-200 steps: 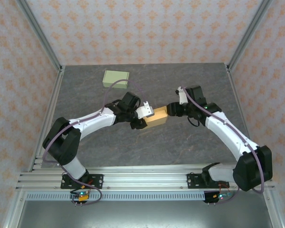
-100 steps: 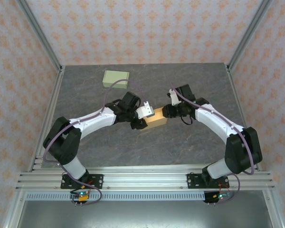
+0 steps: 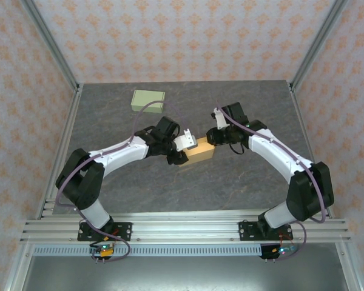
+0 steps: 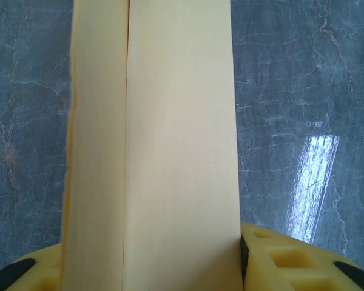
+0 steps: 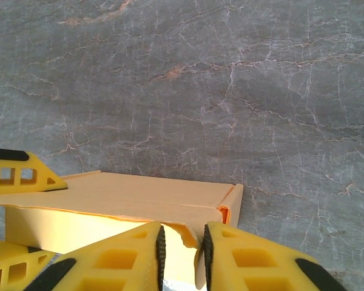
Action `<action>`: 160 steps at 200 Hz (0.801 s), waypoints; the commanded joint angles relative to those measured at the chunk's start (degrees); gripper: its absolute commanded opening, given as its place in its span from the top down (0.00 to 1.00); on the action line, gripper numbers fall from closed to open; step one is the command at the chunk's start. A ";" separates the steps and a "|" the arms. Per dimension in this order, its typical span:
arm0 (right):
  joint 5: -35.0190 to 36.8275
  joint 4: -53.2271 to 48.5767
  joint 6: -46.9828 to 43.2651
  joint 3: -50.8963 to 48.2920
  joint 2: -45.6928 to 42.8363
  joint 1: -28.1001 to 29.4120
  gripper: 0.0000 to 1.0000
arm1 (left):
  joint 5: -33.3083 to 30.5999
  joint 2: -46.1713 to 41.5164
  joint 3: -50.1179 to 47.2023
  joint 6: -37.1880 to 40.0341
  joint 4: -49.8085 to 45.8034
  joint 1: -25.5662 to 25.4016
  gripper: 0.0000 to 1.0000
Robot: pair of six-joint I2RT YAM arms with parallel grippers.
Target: Fold the paper box
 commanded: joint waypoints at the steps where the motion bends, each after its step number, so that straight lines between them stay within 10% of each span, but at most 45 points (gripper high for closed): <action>1: 0.47 -1.89 -0.16 -0.33 1.48 0.50 0.77 | 0.09 1.22 0.77 0.73 -1.78 0.00 0.58; 124: 0.41 10.59 4.63 -13.41 -15.81 -4.40 0.44 | -0.90 4.27 3.73 10.90 -8.52 -1.31 0.60; 160: 4.80 17.38 -6.60 -19.65 -21.50 -5.44 0.39 | 0.25 4.50 4.70 17.30 -11.89 -1.31 0.60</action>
